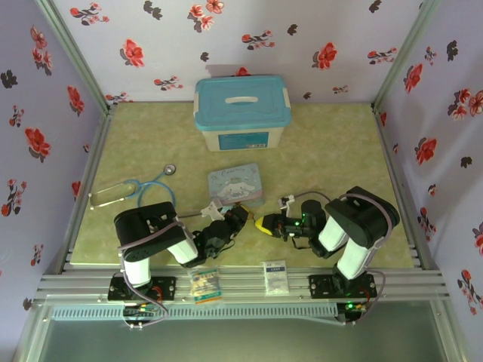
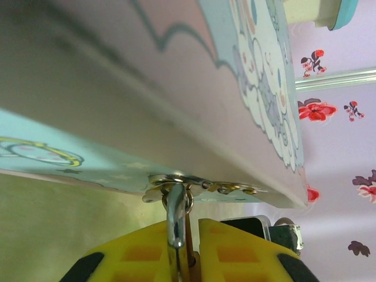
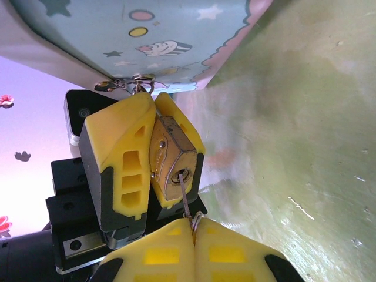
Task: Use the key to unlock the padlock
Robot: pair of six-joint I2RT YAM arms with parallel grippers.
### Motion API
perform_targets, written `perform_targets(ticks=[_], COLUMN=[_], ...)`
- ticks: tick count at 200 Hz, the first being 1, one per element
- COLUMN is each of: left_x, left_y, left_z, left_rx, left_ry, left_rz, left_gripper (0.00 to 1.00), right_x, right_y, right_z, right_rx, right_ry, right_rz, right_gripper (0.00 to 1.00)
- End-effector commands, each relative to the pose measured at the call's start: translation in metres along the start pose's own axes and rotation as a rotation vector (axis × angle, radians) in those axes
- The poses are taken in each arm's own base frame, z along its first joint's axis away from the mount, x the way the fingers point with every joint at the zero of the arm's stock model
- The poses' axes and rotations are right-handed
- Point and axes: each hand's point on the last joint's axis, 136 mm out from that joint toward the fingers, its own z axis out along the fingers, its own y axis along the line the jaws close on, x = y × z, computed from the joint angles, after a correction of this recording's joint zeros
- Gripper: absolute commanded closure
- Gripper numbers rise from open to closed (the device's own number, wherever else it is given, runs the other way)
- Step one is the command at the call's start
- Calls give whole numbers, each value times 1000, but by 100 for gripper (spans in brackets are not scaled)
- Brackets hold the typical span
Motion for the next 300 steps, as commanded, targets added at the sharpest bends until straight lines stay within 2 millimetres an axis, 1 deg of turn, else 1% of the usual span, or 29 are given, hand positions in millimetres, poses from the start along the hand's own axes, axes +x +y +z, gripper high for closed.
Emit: perform_targets(ticks=[1,47,77,98,112,147,183,203,220,230,237,247,273,300], left_x=[19,34,39,39,38,37,40,42,43,42,42,41,43,45], left_y=[-2,-4,-5,-11,-11,-11,-9,-9,-12,-14,-16,-16,-13,-14], left_z=[3,0,4,4,2,1,4,5,5,4,4,4,5,9], left_rx=[8,16,22,35,36,35,30,32,38,43,46,46,40,42], left_ry=[77,107,115,118,117,119,123,131,134,134,135,133,137,140], left_rz=[-82,-94,-112,-115,-114,-111,-109,-117,-126,-118,-120,-124,-132,-139], left_gripper=[100,100,100,100,100,100,100,100,100,100,100,100,100,100], right_x=[-5,-20,-24,-31,-36,-38,-39,-44,-50,-55,-57,-57,-59,-59], right_y=[4,5,1,-7,-12,-13,-5,-1,-4,-10,-10,-6,4,7], right_z=[1,-7,-7,-11,-13,-11,-10,-9,-7,-3,0,2,-1,0], right_rx=[-22,-38,-32,-19,-12,-13,-27,-33,-27,-18,-20,-26,-41,-45], right_ry=[16,-5,-10,-27,-45,-38,-41,-59,-69,-68,-62,-57,-82,-80], right_rz=[-31,-4,13,48,63,68,55,42,31,39,36,7,-44,-85], right_gripper=[100,100,100,100,100,100,100,100,100,100,100,100,100,100])
